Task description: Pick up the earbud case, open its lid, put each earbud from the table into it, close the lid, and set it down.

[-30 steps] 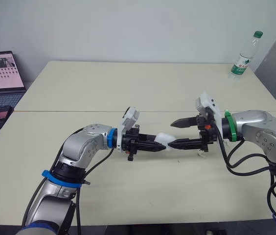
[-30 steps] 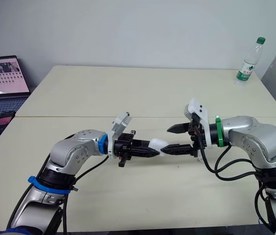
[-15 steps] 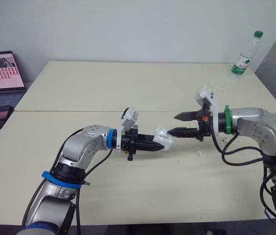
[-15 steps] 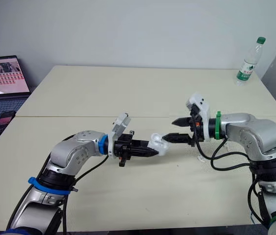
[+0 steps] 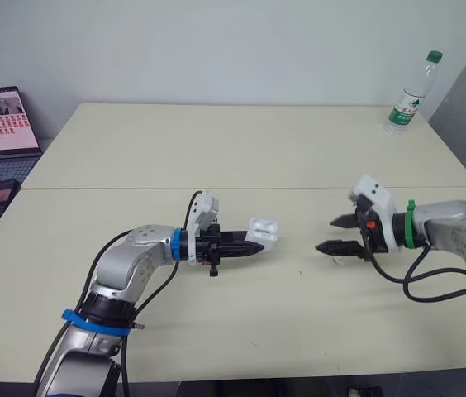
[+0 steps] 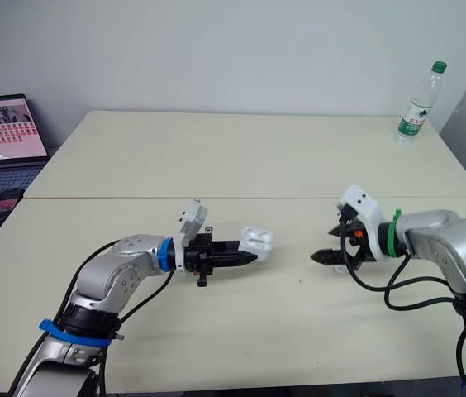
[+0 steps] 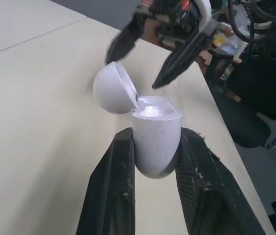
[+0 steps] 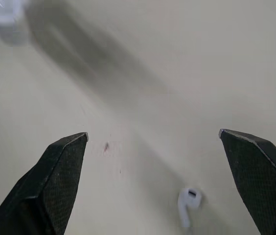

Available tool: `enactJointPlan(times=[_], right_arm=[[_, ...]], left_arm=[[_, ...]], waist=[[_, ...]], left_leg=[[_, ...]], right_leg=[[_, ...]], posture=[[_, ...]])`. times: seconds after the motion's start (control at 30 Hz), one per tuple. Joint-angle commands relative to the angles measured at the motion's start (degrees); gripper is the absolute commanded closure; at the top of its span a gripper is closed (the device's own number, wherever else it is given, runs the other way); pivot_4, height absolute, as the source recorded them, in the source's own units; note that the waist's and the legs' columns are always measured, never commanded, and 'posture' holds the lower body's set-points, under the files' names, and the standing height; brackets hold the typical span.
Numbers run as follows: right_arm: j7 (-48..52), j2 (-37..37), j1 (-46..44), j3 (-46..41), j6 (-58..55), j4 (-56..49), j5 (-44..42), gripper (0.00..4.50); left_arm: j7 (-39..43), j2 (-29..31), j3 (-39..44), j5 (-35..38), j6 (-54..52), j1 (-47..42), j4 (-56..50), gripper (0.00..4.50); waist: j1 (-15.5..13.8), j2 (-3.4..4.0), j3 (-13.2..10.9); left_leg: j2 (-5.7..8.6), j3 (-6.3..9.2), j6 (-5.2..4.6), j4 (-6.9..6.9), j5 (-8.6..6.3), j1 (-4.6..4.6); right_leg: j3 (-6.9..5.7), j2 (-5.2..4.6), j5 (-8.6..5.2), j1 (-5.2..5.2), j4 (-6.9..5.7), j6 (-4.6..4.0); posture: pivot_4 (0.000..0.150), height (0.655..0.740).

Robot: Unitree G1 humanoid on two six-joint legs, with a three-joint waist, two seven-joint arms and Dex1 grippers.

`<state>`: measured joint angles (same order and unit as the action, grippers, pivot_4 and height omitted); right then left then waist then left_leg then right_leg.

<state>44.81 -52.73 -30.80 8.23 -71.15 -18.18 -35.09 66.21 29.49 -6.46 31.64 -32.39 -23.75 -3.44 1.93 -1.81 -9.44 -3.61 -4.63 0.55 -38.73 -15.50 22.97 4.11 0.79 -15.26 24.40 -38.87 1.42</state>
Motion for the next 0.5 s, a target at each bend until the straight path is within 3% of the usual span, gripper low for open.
enactJointPlan(times=[0.03,0.3,0.5], right_arm=[[-4.87,-0.84,1.09,1.48,-2.00,-4.11,3.55,0.00],[-9.52,-0.21,4.24,5.94,-2.59,-5.31,8.57,0.00],[-10.78,3.02,3.66,4.53,-3.22,-3.11,9.21,0.00]], left_arm=[[-2.45,1.13,2.16,-1.43,2.97,1.41,-3.95,3.76],[-5.58,1.47,2.10,-2.75,4.25,4.53,-6.83,3.76],[-6.18,1.48,1.71,-3.21,4.44,4.56,-7.15,3.76]], waist=[[-0.07,-0.01,-0.01],[-0.07,-0.04,-0.02],[0.00,-0.11,-0.02]], left_leg=[[0.01,0.02,0.00,0.00,0.00,0.01],[0.04,-0.03,0.00,-0.01,0.00,0.00],[0.02,-0.03,0.00,-0.02,0.00,-0.07]], right_leg=[[0.01,-0.01,0.00,0.00,0.00,0.00],[-0.02,-0.05,-0.14,-0.02,0.03,0.24],[-0.02,0.00,-0.14,-0.06,0.01,0.24]], posture=[[0.150,0.7362],[0.150,0.7362],[0.150,0.7362]])
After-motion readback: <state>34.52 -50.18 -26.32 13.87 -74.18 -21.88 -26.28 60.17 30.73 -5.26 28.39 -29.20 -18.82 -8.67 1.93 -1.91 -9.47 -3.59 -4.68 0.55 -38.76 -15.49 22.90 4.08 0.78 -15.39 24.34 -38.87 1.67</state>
